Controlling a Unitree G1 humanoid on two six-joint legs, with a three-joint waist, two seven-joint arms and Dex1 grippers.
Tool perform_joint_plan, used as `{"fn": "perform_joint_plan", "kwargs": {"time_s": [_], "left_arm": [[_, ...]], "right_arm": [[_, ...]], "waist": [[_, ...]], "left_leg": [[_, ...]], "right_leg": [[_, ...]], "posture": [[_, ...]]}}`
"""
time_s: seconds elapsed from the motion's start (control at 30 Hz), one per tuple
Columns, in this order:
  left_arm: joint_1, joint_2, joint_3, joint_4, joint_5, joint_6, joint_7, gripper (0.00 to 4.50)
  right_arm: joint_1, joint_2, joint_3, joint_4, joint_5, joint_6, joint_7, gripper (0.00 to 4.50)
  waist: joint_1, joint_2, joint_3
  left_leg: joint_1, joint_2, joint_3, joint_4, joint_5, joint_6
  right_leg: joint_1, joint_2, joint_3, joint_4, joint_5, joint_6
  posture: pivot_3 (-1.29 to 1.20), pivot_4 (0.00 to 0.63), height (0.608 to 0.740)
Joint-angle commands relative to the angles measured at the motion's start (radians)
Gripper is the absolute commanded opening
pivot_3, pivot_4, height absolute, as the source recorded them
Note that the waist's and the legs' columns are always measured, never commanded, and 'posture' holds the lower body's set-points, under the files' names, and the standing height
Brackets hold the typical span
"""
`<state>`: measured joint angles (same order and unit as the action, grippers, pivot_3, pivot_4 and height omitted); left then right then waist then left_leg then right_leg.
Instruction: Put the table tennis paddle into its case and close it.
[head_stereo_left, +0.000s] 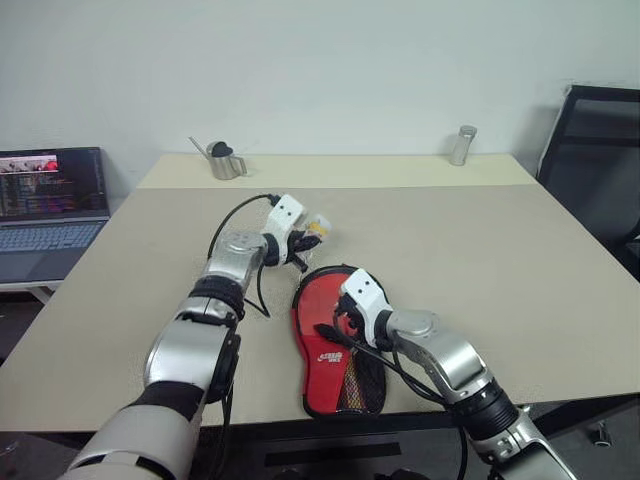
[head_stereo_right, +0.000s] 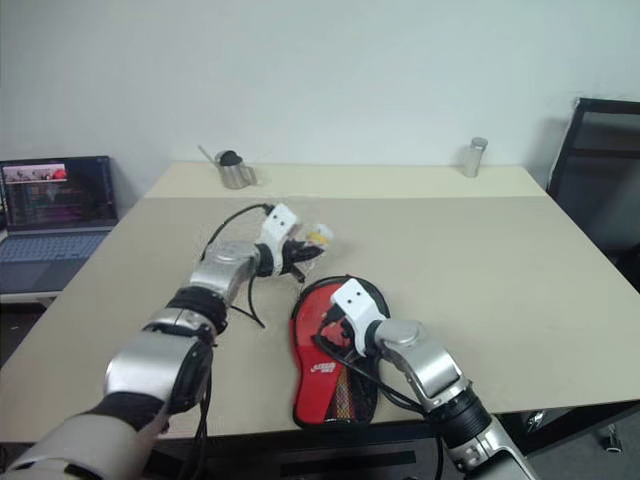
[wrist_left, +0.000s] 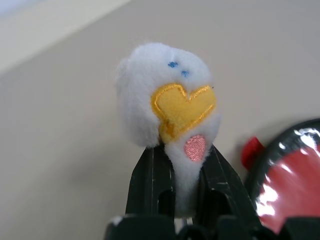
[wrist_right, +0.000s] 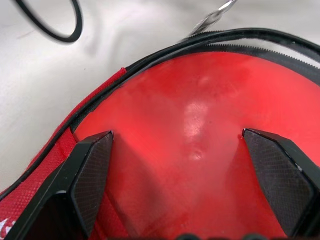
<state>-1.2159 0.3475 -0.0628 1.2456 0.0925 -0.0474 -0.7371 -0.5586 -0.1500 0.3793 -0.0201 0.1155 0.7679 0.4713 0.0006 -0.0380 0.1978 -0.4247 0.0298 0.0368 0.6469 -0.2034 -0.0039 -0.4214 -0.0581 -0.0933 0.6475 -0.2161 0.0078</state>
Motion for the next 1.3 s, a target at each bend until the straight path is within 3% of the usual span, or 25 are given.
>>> {"fn": "perform_joint_plan", "kwargs": {"time_s": [0.03,0.47,0.8,0.93,1.3], "left_arm": [[-0.059,-0.006,-0.016,0.043,0.05,-0.073,0.098,0.1],[-0.099,-0.087,-0.098,0.111,0.216,-0.161,0.285,0.1],[-0.139,-0.198,-0.233,0.123,0.377,-0.305,0.29,0.1],[-0.169,-0.246,-0.34,0.124,0.483,-0.399,0.302,0.1],[-0.231,-0.357,-0.33,0.124,0.471,-0.498,0.29,0.1]], "right_arm": [[0.047,-0.011,0.008,0.028,-0.005,0.07,-0.001,4.5],[0.124,-0.052,0.051,-0.123,-0.01,0.169,0.009,4.5],[0.198,-0.07,0.077,-0.222,-0.009,0.236,-0.005,4.5],[0.217,-0.058,0.094,-0.243,-0.007,0.253,-0.022,4.5],[0.218,-0.052,0.09,-0.241,-0.005,0.255,-0.035,4.5]], "waist": [[0.0,0.0,0.0],[0.002,0.0,0.0],[0.007,-0.001,-0.001],[0.008,-0.001,-0.001],[0.01,-0.001,-0.001]], "left_leg": [[0.0,0.0,0.0,0.0,0.0,0.0],[0.0,0.0,0.0,0.0,0.0,0.0],[0.0,0.0,0.0,0.0,0.0,0.0],[0.0,0.0,-0.001,0.0,0.0,0.0],[-0.001,0.001,-0.001,-0.001,0.0,0.0]], "right_leg": [[0.0,0.0,0.0,0.0,0.0,0.0],[0.0,-0.001,0.0,0.0,0.0,0.0],[0.0,-0.002,-0.001,-0.001,0.0,0.0],[0.0,-0.002,-0.001,-0.001,0.0,0.0],[0.0,-0.003,-0.002,-0.002,0.0,0.0]], "posture": [[0.0,0.15,0.74],[0.0,0.15,0.74],[0.0,0.15,0.74],[0.0,0.15,0.74],[0.0,0.15,0.74]]}}
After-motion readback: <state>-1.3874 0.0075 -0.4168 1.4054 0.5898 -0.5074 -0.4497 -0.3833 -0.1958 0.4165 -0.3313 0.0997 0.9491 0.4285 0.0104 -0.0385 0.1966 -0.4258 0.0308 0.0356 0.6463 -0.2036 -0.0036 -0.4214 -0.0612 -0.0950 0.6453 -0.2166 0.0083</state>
